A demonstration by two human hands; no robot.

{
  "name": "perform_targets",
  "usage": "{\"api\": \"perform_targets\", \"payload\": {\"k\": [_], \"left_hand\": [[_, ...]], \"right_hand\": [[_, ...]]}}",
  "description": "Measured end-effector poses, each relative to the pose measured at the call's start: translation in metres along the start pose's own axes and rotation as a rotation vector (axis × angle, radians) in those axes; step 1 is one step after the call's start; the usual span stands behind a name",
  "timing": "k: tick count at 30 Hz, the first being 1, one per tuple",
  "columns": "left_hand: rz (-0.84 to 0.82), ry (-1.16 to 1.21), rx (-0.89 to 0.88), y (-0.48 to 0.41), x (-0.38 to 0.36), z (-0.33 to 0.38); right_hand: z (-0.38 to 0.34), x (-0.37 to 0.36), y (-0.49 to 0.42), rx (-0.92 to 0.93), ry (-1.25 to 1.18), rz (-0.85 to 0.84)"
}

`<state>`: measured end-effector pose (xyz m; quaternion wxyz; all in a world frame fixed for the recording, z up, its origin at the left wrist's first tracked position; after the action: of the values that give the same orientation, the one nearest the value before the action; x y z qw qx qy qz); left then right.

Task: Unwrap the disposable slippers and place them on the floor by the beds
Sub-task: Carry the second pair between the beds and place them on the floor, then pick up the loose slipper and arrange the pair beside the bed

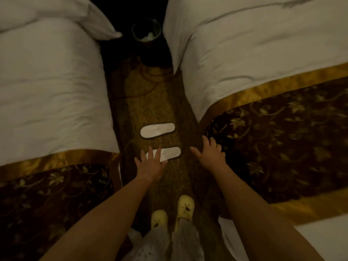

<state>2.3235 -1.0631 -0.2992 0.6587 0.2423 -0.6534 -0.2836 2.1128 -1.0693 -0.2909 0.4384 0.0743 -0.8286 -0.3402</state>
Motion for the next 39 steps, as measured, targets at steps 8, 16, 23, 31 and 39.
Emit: {"api": "perform_targets", "payload": {"k": [8, 16, 23, 31, 39], "left_hand": [[0.044, -0.192, -0.219, 0.094, 0.028, 0.065], [0.01, -0.427, -0.535, 0.188, 0.034, 0.165], [-0.031, -0.686, -0.779, 0.275, -0.033, 0.274], [-0.129, -0.851, -0.925, 0.379, -0.143, 0.402], [-0.197, -0.927, -1.069, 0.453, -0.212, 0.51]], "right_hand": [[0.046, 0.063, 0.127, -0.149, -0.109, 0.099], [0.136, 0.057, 0.273, -0.316, -0.307, 0.271], [0.255, 0.038, 0.39, -0.485, -0.386, 0.333], [0.409, -0.004, 0.502, -0.659, -0.562, 0.283], [0.528, -0.004, 0.571, -0.721, -0.622, 0.326]]}}
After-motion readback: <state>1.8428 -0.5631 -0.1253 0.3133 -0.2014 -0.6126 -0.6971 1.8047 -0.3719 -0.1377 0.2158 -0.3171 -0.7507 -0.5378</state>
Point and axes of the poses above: each hand's wrist, its own y-axis away from the middle knuckle, its own x-axis out of the back of the hand, z = x × y, the point moved 3 cm from there along -y, towards the middle knuckle, and after that the axes turned 7 degrees about -y, right-handed, at the moved point
